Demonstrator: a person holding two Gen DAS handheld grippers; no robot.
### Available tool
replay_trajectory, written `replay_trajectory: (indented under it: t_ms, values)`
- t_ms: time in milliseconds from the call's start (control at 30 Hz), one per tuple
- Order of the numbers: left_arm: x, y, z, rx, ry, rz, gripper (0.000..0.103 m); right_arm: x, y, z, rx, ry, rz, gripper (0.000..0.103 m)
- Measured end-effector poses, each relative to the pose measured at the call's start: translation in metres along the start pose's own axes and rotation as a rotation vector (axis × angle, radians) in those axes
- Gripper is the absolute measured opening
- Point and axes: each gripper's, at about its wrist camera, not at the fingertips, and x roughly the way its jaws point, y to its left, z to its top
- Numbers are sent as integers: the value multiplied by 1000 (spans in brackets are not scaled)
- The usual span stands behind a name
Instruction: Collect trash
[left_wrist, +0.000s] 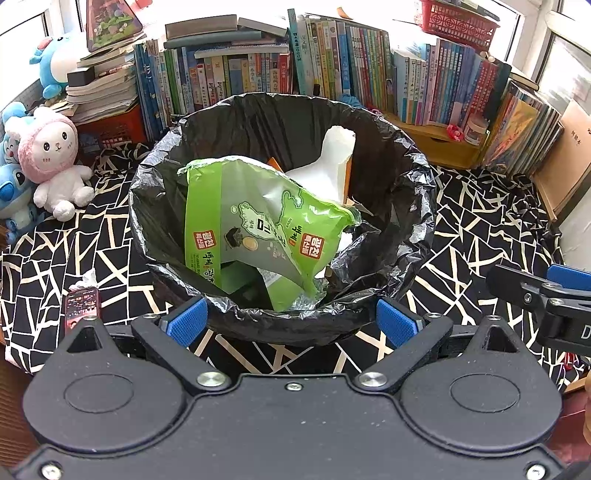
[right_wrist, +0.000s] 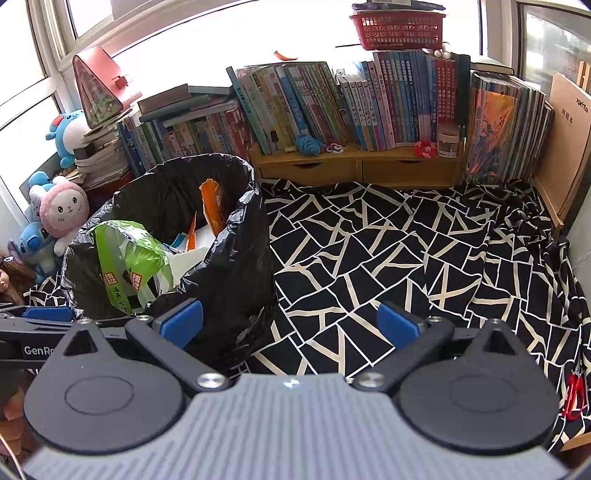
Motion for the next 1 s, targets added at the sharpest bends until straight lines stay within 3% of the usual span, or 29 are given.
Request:
replay_trajectory:
  t_ms: [1000]
  values:
    - [-1, -3, 2, 15, -3, 0, 100, 1, -4, -2, 15, 8, -6, 103]
